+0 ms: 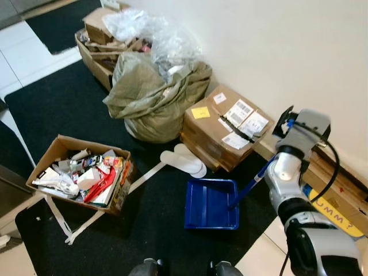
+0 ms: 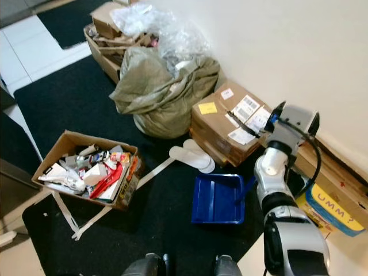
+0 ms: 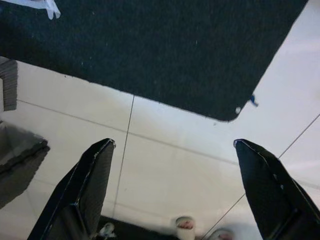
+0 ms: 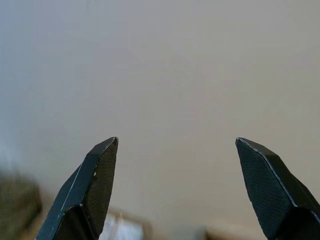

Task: Sweep floor

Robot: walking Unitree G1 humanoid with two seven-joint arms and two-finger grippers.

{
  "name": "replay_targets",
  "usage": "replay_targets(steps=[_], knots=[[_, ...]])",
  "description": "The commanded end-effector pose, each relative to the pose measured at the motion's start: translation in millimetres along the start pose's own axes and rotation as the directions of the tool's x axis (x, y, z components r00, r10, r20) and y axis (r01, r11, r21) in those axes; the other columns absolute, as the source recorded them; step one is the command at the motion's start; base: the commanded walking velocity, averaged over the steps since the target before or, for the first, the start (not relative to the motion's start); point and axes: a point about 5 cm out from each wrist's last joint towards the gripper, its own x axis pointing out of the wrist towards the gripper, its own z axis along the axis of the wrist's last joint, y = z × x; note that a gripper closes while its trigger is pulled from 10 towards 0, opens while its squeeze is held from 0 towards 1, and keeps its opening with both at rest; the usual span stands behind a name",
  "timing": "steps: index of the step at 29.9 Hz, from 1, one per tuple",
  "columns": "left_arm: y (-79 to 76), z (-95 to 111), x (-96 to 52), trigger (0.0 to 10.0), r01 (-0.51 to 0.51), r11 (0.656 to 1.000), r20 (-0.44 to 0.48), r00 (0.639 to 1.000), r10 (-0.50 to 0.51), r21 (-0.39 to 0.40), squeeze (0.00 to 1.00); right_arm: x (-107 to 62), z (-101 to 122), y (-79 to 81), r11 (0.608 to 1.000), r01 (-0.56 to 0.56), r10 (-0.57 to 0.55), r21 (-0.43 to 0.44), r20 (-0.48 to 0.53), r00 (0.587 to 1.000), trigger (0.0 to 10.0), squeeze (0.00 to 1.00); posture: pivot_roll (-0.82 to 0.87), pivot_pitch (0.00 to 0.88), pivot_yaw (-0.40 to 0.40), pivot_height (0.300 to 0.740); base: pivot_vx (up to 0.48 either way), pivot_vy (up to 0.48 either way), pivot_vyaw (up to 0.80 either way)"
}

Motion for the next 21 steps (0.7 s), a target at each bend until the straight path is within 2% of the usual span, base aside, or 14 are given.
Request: replay_targets(steps=[1, 2, 3, 4, 9, 11, 13, 14, 15, 17, 18, 19, 20, 21], knots=[[-1.5, -20, -2.9, 10.0, 0.027, 0.998, -0.099, 0.995, -0.022, 0.05, 0.0, 8.3, 13, 0.6, 0.998, 0.014, -0.018, 0.062, 0.057, 0.998, 10.0, 0.0, 0.03, 0.121, 0.032, 0.74, 0.0, 0.0, 0.0], [-1.5, -20, -2.9, 10.0, 0.027, 0.998, -0.099, 0.995, -0.022, 0.05, 0.0, 8.3, 13, 0.6, 0.998, 0.014, -0.018, 0.062, 0.057, 0.998, 10.0, 0.0, 0.03, 0.121, 0.032, 0.74, 0.0, 0.0, 0.0], [-2.3, -22, -2.7, 10.0, 0.043, 0.996, -0.142, 0.989, -0.031, 0.08, 0.0, 17.1, 28, 7.4, 0.992, -0.003, -0.01, 0.123, 0.106, 0.994, 10.0, 0.0, 0.03, 0.091, 0.024, 0.74, 0.0, 0.0, 0.0], [-2.1, -22, -2.6, 10.0, 0.047, 0.994, -0.153, 0.988, -0.032, 0.094, 0.0, 19.6, 32, 9.8, 0.99, -0.008, -0.008, 0.143, 0.117, 0.993, 10.0, 0.0, 0.02, 0.083, 0.023, 0.74, 0.0, 0.0, 0.0], [0.9, -20, -1.9, 10.0, 0.04, 0.991, -0.168, 0.986, -0.018, 0.13, 0.0, 26.2, 44, 15.6, 0.98, -0.024, -0.005, 0.197, 0.146, 0.989, 10.0, 0.0, 0.02, 0.07, 0.02, 0.74, 0.0, 0.0, 0.0], [9.1, -18, -1.4, 10.0, -0.005, 0.986, -0.179, 0.983, 0.035, 0.165, 0.0, 31.7, 59, 23.4, 0.966, -0.057, 0.009, 0.252, 0.189, 0.982, 10.0, 0.0, 0.02, 0.047, 0.015, 0.74, 0.0, 0.0, 0.0], [15.6, -18, -1.4, 10.0, -0.046, 0.986, -0.186, 0.98, 0.076, 0.16, 0.0, 33.3, 65, 27.8, 0.957, -0.074, 0.016, 0.281, 0.205, 0.979, 10.0, 0.0, 0.02, 0.034, 0.014, 0.74, 0.0, 0.0, 0.0], [24.9, -18, -1.6, 10.0, -0.116, 0.987, -0.188, 0.973, 0.137, 0.115, 0.0, 32.1, 72, 37.3, 0.939, -0.129, 0.059, 0.318, 0.221, 0.974, 10.0, 0.0, 0.01, 0.025, 0.012, 0.74, 0.0, 0.0, 0.0], [35.5, -16, -2.1, 10.0, -0.2, 0.979, -0.189, 0.961, 0.203, 0.032, 0.0, 26.8, 76, 50.6, 0.912, -0.211, 0.137, 0.353, 0.224, 0.965, 10.0, 0.0, 0.01, 0.017, 0.012, 0.74, 0.0, 0.0, 0.0], [35.5, -16, -2.1, 10.0, -0.2, 0.979, -0.189, 0.961, 0.203, 0.032, 0.0, 26.8, 76, 50.6, 0.912, -0.211, 0.137, 0.353, 0.224, 0.965, 10.0, 0.0, 0.01, 0.017, 0.012, 0.74, 0.0, 0.0, 0.0], [44.4, -14, -2.6, 10.0, -0.266, 0.963, -0.191, 0.948, 0.255, -0.032, 0.0, 19.7, 76, 63.5, 0.878, -0.292, 0.225, 0.379, 0.211, 0.951, 10.0, 0.0, 0.01, 0.011, 0.009, 0.74, 0.0, 0.0, 0.0], [44.4, -14, -2.6, 10.0, -0.266, 0.963, -0.191, 0.948, 0.255, -0.032, 0.0, 19.7, 76, 63.5, 0.878, -0.292, 0.225, 0.379, 0.211, 0.951, 10.0, 0.0, 0.01, 0.011, 0.009, 0.74, 0.0, 0.0, 0.0], [55.3, -9, -2.9, 10.0, -0.336, 0.937, -0.177, 0.932, 0.316, -0.095, 0.0, 3.3, 68, 81.9, 0.821, -0.425, 0.39, 0.381, 0.169, 0.905, 10.0, 0.0, 0.01, 0.003, 0.004, 0.74, 0.0, 0.0, 0.0], [62.0, -5, -3.2, 10.0, -0.374, 0.918, -0.168, 0.921, 0.352, -0.129, 0.0, -9.0, 61, 92.9, 0.772, -0.505, 0.493, 0.387, 0.138, 0.859, 10.0, 0.0, 0.01, 0.003, 0.004, 0.74, 0.0, 0.0, 0.0]])
